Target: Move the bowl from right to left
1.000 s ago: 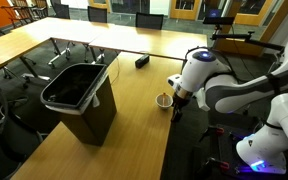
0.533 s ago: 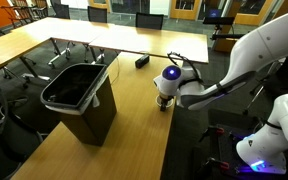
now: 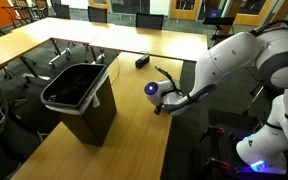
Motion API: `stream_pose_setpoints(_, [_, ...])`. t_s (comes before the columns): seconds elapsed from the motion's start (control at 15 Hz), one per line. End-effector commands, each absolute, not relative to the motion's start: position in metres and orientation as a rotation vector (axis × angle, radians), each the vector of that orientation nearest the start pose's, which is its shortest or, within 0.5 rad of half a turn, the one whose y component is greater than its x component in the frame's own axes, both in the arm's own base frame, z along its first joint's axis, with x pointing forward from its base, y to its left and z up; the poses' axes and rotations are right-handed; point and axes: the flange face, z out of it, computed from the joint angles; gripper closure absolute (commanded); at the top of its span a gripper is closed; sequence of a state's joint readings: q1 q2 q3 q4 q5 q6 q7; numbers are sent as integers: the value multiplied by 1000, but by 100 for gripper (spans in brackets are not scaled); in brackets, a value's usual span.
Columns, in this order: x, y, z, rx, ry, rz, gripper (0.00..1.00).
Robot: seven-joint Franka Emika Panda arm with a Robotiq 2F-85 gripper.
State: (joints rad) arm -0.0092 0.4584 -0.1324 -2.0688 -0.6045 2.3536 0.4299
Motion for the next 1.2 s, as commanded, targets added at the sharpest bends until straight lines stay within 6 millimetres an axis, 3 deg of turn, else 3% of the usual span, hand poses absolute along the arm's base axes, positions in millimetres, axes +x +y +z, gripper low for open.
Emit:
stream_pose_setpoints(0.0, [577,-94,181,-3635,241,303,1])
stream_pose_setpoints(0.07, [578,-95,175,-3637,231,330,26])
stream_pose_setpoints(0.2, [578,-98,165,-3627,236,370,31])
stream_pose_setpoints(0.47, [577,-107,152,-3610,284,405,63])
stream_pose_setpoints(0.73, [576,-114,152,-3605,302,389,94])
stream_pose_setpoints(0.87, [574,-116,157,-3582,333,382,100])
stream_pose_setpoints(1.13, [570,-106,178,-3489,410,308,97])
